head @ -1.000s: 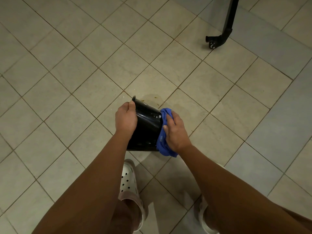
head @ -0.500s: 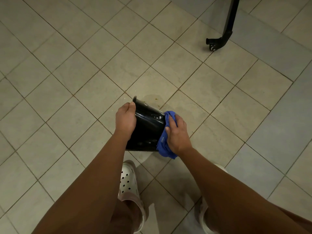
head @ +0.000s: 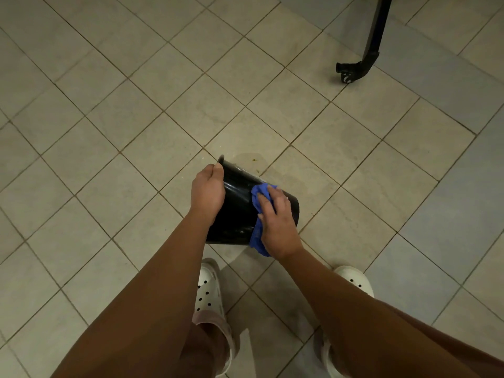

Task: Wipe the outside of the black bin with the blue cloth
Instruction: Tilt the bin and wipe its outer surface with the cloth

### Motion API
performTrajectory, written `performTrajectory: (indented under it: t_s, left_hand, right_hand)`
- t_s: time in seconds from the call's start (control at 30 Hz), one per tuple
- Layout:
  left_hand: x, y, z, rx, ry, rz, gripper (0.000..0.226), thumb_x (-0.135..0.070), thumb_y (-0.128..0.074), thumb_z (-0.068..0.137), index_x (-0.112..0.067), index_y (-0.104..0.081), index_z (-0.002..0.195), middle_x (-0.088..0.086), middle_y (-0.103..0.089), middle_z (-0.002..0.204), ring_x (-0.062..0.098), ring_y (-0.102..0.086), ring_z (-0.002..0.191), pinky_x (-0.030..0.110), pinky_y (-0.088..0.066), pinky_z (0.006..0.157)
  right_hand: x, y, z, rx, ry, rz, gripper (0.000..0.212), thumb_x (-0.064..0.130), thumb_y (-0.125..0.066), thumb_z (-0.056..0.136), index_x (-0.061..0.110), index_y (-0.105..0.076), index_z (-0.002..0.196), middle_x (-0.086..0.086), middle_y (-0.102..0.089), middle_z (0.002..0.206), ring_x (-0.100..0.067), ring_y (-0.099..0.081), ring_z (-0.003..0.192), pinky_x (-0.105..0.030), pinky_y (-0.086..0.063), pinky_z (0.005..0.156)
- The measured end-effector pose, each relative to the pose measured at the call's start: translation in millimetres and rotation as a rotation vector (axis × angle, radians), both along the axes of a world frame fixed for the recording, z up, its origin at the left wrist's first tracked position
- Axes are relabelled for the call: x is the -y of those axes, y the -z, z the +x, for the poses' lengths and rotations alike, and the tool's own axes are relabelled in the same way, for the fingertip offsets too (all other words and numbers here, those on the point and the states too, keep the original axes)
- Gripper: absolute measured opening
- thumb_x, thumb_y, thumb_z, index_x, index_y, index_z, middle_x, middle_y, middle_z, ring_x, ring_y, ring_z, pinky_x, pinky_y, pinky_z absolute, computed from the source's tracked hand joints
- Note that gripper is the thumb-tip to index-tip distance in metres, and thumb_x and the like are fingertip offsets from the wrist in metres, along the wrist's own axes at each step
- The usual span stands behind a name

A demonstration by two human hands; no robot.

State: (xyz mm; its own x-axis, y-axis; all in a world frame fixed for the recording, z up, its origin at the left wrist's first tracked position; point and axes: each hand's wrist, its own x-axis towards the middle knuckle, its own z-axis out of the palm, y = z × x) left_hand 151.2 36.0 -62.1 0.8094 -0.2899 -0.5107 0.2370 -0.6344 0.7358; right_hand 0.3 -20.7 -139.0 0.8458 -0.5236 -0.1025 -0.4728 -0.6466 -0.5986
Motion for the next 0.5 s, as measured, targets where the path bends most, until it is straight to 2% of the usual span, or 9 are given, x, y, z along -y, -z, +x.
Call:
performTrajectory:
  t_s: [0.1, 0.17, 0.23, 0.33, 0.4, 0.5]
  left_hand:
    - [-3, 1, -1, 0.024, -0.029, -0.007, 0.035, -0.032, -0.037, 0.103, -0.008, -0.063, 0.102, 0.015, -0.064, 0.101, 0.031, -0.061, 0.099, 0.046, -0.049, 0.092]
    - [-3, 3, -2, 0.043, -0.028, -0.010, 0.036, -0.032, -0.038, 0.103, -0.007, -0.063, 0.099, 0.016, -0.065, 0.097, 0.031, -0.062, 0.095, 0.045, -0.049, 0.089]
    - [-1, 2, -3, 0.049, -0.021, -0.010, 0.036, -0.032, -0.039, 0.103, -0.006, -0.063, 0.095, 0.016, -0.064, 0.094, 0.029, -0.062, 0.091, 0.044, -0.049, 0.086]
    - [0, 0, -3, 0.042, -0.015, -0.014, 0.037, -0.032, -0.040, 0.103, -0.005, -0.064, 0.095, 0.018, -0.066, 0.095, 0.031, -0.063, 0.093, 0.046, -0.050, 0.089]
    - [0, 0, -3, 0.025, -0.019, -0.019, 0.036, -0.033, -0.040, 0.101, -0.007, -0.065, 0.096, 0.018, -0.066, 0.097, 0.033, -0.063, 0.096, 0.049, -0.050, 0.093]
    - [-1, 0, -1, 0.000, -0.006, -0.028, 0.035, -0.037, -0.041, 0.096, -0.010, -0.064, 0.092, 0.019, -0.066, 0.098, 0.037, -0.063, 0.097, 0.055, -0.050, 0.095]
  right_hand:
    - [16, 1, 2, -0.011, -0.015, 0.041, 0.048, 0.021, -0.036, 0.096, 0.007, -0.034, 0.141, -0.018, -0.028, 0.147, -0.033, -0.025, 0.137, -0.045, -0.025, 0.114]
    - [24, 1, 2, -0.040, 0.102, 0.168, 0.045, 0.022, -0.035, 0.098, 0.008, -0.035, 0.141, -0.015, -0.027, 0.146, -0.027, -0.027, 0.133, -0.035, -0.023, 0.114]
    - [26, 0, -1, -0.079, 0.171, 0.192, 0.044, 0.019, -0.038, 0.099, 0.006, -0.034, 0.140, -0.014, -0.025, 0.146, -0.026, -0.025, 0.133, -0.031, -0.021, 0.114]
    - [22, 0, -8, -0.067, 0.178, 0.165, 0.039, 0.016, -0.039, 0.098, 0.000, -0.040, 0.134, -0.019, -0.027, 0.145, -0.030, -0.027, 0.132, -0.035, -0.023, 0.114]
    - [18, 1, -10, 0.003, 0.140, 0.127, 0.040, 0.020, -0.037, 0.097, 0.002, -0.045, 0.132, -0.019, -0.031, 0.144, -0.032, -0.031, 0.131, -0.043, -0.029, 0.111]
    - [12, -1, -3, 0.056, 0.018, 0.082, 0.047, 0.027, -0.031, 0.097, 0.013, -0.037, 0.142, -0.013, -0.028, 0.149, -0.030, -0.021, 0.139, -0.045, -0.020, 0.115]
